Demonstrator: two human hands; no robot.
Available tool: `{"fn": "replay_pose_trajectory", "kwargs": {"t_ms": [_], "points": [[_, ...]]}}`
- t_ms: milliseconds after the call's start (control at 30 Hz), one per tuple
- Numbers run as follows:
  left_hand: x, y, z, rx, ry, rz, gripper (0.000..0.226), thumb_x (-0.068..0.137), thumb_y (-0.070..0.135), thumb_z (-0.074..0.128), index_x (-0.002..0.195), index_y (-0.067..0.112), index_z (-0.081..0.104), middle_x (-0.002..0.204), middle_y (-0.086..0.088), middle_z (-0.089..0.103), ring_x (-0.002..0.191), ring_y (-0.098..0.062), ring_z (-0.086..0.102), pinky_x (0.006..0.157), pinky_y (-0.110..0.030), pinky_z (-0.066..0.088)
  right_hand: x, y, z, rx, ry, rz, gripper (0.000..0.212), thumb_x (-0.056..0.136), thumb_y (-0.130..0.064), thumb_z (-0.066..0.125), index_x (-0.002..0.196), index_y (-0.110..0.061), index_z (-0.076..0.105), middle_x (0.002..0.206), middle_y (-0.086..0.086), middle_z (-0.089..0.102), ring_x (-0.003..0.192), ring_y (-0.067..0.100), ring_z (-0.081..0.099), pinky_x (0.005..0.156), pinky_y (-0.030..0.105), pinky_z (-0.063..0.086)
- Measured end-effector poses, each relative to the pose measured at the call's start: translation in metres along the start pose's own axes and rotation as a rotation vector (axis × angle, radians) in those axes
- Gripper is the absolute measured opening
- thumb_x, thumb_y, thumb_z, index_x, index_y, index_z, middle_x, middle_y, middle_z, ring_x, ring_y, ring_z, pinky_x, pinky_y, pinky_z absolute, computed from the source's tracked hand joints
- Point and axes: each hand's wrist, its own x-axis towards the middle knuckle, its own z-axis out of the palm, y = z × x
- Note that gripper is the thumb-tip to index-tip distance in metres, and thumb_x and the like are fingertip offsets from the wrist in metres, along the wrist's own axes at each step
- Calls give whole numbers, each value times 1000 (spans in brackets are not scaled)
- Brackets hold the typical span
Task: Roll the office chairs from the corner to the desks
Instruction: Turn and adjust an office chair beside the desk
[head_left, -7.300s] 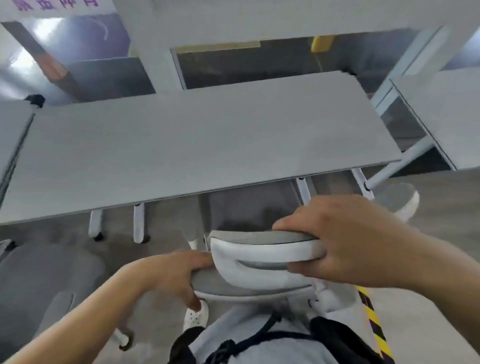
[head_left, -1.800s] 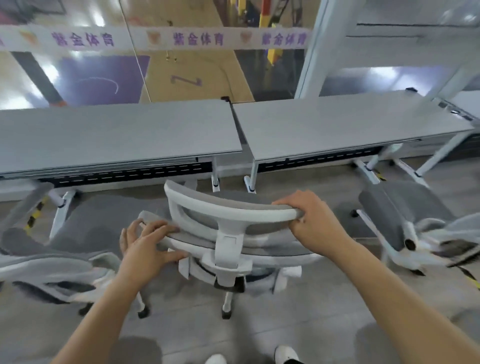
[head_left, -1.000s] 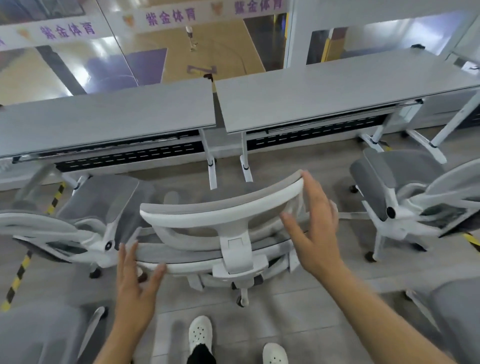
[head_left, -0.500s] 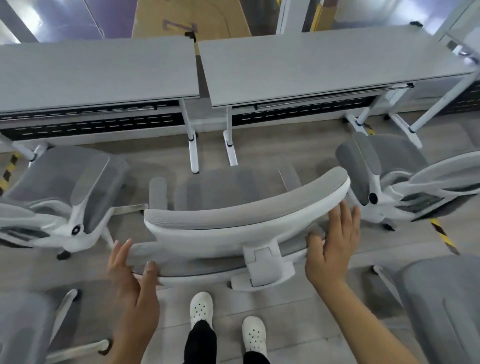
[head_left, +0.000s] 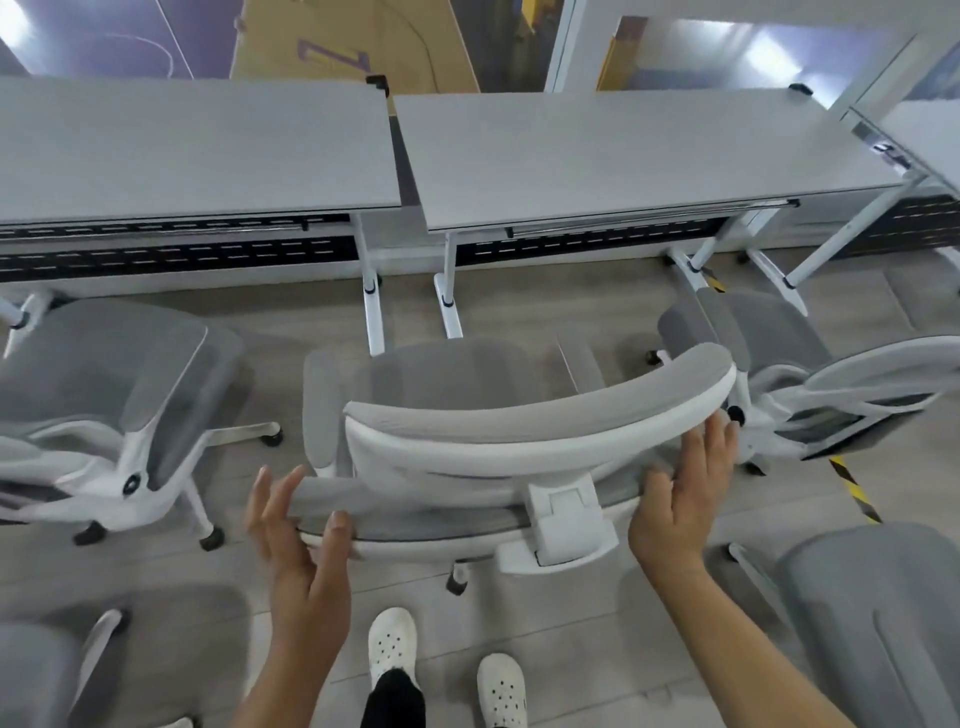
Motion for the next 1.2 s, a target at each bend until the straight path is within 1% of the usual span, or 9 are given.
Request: {"fn": "replay_pose_trajectory", "kwargs": {"t_ms": [133,233,533,667,767,833,933,1100,1200], "points": [[15,-5,7,-1,34,8,47,83,39,49,126,22,48,152,-10,28,140,2,20,102,-1,19,11,5,8,13,-10,4,67,76,-16,35,140,1,45,148,20,40,143,46,22,120,25,2],[15,-6,16,-8,67,23,43,83,34,49,123,17,49,147,-15,33,139,-1,25,107,-7,18,12,11,8,28,-3,0,67,75,-13,37,139,2,45,147,20,42,145,45,18,119,21,-1],[23,-5,29,15,72,50,43,85,26,47,124,6,50,140,-19,40,138,-22,30,108,-12,23,20,16,11,44,13,69,70,77,-26,34,143,-4,44,150,16,38,149,33,7,120,28,3],[22,0,32,63,102,24,39,86,17,48,123,6,51,141,-14,41,136,-10,31,107,-8,21,23,19,9,28,-18,61,72,76,-28,35,145,-9,42,151,13,38,149,37,6,121,50,10],[19,2,29,77,53,-15,39,89,25,46,128,20,46,149,-5,31,140,-9,25,112,-17,20,25,22,7,12,-47,74,74,76,-32,34,147,-12,40,153,12,36,150,35,4,120,55,11],[16,4,23,115,-12,-54,38,90,35,44,128,31,41,152,2,23,139,-4,21,106,-13,19,23,23,2,-10,-78,76,76,76,-35,34,148,-13,37,154,12,34,150,35,3,120,55,9],[15,13,17,163,-82,-109,33,99,33,46,131,33,39,156,5,16,134,3,16,105,-17,17,26,20,-6,-72,-180,53,78,78,-41,30,152,-17,28,158,10,29,150,32,-3,121,54,4],[-7,32,-6,127,-199,-243,43,101,37,46,142,38,34,146,9,35,132,-11,36,102,-27,29,4,14,-46,45,-276,51,68,91,-55,29,154,-35,15,165,-1,7,152,18,-4,119,59,5],[-61,25,-31,152,-246,-248,51,97,41,52,142,49,28,152,21,27,142,-7,27,113,-31,26,-69,-12,-71,193,-267,-107,69,91,-48,39,154,-25,24,165,2,12,152,19,5,119,56,10]]}}
